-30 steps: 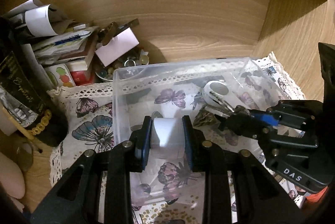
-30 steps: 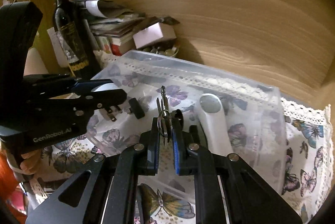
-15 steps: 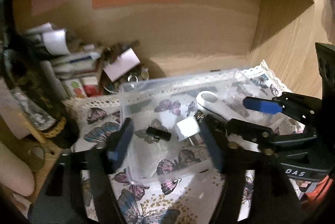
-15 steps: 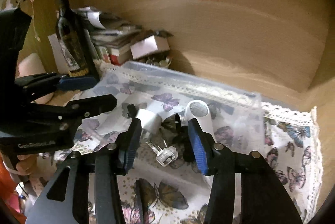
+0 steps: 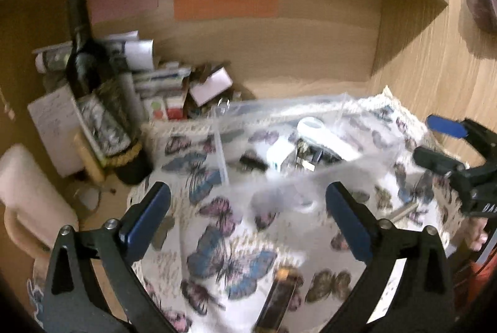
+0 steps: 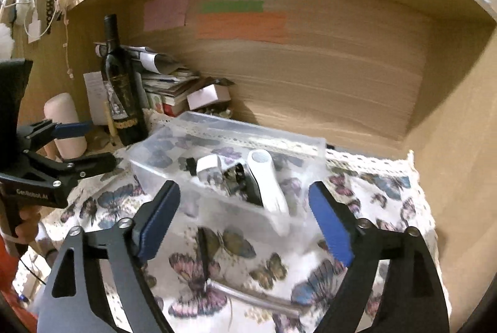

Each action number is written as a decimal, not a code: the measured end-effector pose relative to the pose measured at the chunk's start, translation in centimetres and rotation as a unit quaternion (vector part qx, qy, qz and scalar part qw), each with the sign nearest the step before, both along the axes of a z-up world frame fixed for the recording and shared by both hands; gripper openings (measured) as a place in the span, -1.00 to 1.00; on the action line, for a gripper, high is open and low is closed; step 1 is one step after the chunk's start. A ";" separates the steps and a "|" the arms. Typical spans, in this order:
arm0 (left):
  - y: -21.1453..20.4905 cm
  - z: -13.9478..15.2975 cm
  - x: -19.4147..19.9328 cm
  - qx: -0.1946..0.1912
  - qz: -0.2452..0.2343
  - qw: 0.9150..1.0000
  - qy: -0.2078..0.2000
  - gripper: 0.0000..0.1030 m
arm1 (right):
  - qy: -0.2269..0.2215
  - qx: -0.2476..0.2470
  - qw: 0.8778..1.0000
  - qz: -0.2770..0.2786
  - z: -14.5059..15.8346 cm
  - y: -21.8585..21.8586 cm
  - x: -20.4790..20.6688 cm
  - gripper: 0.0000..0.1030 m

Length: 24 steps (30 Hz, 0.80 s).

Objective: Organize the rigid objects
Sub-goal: 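Grasp the dark perfume bottle with the left tool while the right tool grasps the silver tube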

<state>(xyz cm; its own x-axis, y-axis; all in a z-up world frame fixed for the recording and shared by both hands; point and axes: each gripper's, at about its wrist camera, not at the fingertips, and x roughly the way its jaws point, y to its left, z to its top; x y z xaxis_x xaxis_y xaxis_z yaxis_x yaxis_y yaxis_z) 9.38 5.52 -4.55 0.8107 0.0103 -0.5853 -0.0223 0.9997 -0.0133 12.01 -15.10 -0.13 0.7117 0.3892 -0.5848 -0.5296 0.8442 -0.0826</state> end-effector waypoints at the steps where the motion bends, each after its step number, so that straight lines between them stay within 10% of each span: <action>1: 0.0 -0.4 -0.3 0.002 0.000 1.000 0.005 0.97 | 0.002 -0.002 1.000 -0.003 -0.3 -0.3 -0.3 0.68; 16: -1.3 -8.2 -3.4 -0.007 -0.031 0.995 0.095 0.78 | 0.116 -0.084 0.990 -0.014 -9.2 -2.6 1.8 0.70; 24: -2.1 -9.5 -3.5 -0.016 -0.047 0.992 0.113 -0.20 | 0.141 -0.085 0.986 0.001 -9.7 -1.9 1.9 -0.38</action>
<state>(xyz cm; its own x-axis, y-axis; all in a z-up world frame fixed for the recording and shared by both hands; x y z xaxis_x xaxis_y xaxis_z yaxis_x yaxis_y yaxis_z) 5.91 3.41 -14.02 0.6548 -0.0801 -0.7515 0.0642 0.9967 -0.0502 13.86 -16.97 -9.81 0.5102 0.2691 -0.8169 -0.5532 0.8300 -0.0721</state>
